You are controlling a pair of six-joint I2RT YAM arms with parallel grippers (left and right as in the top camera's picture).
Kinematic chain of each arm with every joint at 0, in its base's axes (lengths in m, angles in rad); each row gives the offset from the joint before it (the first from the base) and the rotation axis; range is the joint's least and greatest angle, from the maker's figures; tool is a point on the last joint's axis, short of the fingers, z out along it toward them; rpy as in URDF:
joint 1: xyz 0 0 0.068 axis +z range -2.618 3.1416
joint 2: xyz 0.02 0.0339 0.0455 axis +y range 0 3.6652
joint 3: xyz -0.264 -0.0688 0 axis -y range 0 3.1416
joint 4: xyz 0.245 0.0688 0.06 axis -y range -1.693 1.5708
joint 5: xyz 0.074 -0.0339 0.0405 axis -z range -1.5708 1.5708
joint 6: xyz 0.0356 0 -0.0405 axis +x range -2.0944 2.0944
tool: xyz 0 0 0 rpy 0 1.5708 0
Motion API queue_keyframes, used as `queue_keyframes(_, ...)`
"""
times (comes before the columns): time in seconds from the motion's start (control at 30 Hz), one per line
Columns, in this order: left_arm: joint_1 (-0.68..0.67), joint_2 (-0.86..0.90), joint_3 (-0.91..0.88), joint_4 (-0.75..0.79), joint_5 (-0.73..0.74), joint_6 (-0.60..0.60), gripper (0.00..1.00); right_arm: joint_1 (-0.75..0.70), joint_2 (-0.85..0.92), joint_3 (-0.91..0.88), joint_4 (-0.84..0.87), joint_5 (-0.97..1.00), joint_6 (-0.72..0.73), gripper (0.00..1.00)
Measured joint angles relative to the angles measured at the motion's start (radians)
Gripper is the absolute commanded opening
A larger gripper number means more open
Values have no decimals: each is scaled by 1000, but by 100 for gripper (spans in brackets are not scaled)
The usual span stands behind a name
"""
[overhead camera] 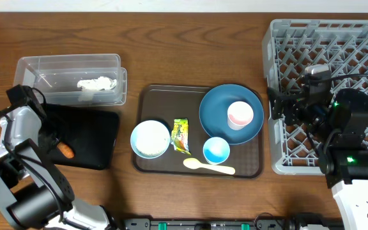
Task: Sort waste into correct bins and load items into the dishwasher rack
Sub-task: 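Carry the carrot left and release it onto the black tray, then reach the left gripper to the yellow-green wrapper and grasp it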
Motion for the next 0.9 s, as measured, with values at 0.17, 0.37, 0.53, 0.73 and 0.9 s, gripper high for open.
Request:
queue_keyframes(0.17, -6, -145, 0, 0, 53, 6, 54, 0, 0, 0, 0, 0, 0, 93)
queue_keyframes(0.37, -138, -359, 3, 26, 238, 106, 58, 0, 0, 0, 0, 0, 0, 94)
queue_keyframes(0.53, -369, -397, 4, 29, 302, 214, 64, 0, 0, 0, 0, 0, 0, 94)
queue_keyframes(0.73, -634, -341, 4, 75, 327, 298, 66, 0, 0, 0, 0, 0, 0, 94)
queue_keyframes(0.9, -789, -224, 5, 151, 338, 329, 66, 0, 0, 0, 0, 0, 0, 95)
